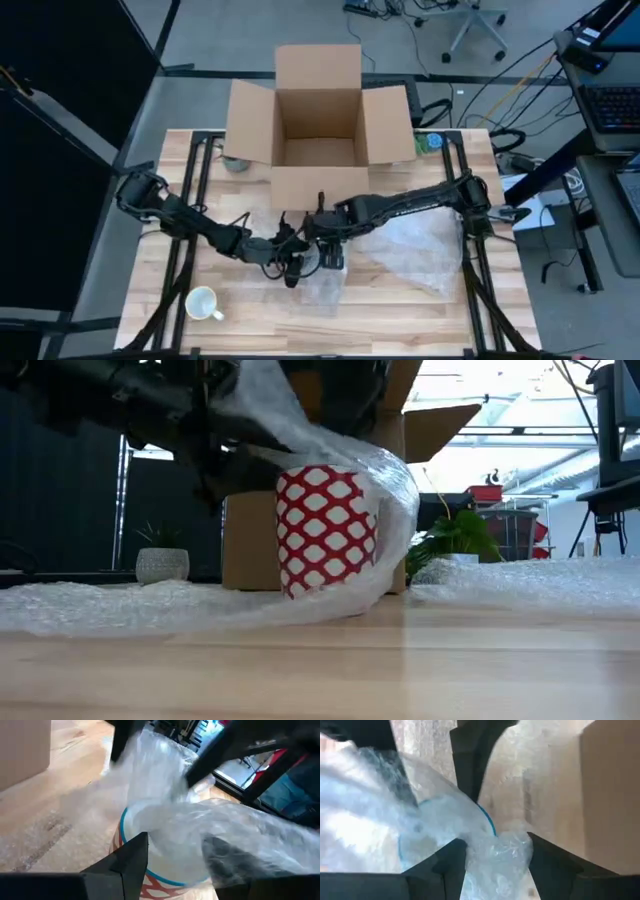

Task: Wrap mug
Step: Wrap the red mug with the left bubble wrap

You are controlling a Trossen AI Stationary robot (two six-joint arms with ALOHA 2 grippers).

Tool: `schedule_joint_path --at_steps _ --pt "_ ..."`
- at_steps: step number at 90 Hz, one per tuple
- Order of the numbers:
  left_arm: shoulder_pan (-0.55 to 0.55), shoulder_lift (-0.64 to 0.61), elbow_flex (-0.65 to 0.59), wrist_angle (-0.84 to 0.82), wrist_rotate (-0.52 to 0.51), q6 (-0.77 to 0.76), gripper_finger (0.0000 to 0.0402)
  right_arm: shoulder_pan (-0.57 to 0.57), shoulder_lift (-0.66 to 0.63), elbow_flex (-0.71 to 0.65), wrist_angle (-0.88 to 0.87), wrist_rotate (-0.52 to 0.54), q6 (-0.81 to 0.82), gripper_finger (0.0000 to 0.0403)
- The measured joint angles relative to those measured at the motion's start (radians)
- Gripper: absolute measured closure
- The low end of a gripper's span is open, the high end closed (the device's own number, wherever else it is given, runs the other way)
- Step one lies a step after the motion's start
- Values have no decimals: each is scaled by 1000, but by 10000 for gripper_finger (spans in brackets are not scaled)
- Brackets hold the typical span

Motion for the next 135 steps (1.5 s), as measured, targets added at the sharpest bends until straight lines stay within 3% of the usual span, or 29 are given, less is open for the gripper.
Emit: schedule_joint_path --at_steps 16,30,63,103,135 --pt "0 1 -1 0 0 0 224 12 0 86 -99 3 -5 227" --pt "0 1 -1 0 0 0 224 31 -1 103 -54 24 -30 227" --pt "0 -35 -5 -20 4 1 224 38 8 -156 122 52 0 227" --pt "-9 -73 -6 -48 20 -3 224 53 0 -93 245 91 -56 227" --pt "-44 -264 -6 -391 10 -66 223 45 5 -140 357 137 -89 227"
